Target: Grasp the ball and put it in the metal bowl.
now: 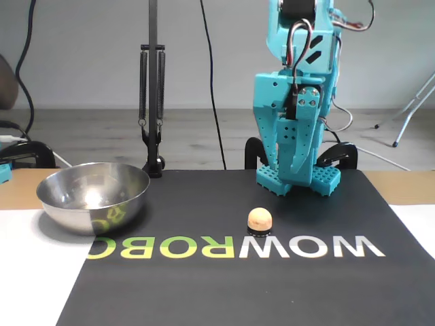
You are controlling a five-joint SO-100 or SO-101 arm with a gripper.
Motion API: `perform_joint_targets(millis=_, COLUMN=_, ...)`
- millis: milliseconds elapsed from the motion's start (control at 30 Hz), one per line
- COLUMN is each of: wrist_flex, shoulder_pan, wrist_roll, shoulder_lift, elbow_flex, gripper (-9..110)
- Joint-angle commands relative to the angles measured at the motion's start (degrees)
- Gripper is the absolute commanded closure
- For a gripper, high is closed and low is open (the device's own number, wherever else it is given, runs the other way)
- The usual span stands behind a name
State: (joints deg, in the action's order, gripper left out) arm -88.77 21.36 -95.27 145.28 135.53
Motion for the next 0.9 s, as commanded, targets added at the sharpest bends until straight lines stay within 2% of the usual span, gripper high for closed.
perform_joint_targets(millis=0, wrist_flex=0.7, shoulder_pan=0.4, wrist_roll=-0.1, shoulder_lift=2.0, elbow_flex=0.9, gripper=70)
perform_joint_targets(millis=267, wrist_flex=6.6, shoulder_pan=3.7, wrist_roll=-0.3, shoulder_lift=3.2, elbow_flex=4.3, gripper=70)
perform_joint_targets(millis=867, wrist_flex=8.5, shoulder_pan=8.5, wrist_roll=0.2, shoulder_lift=5.3, elbow_flex=9.5, gripper=70)
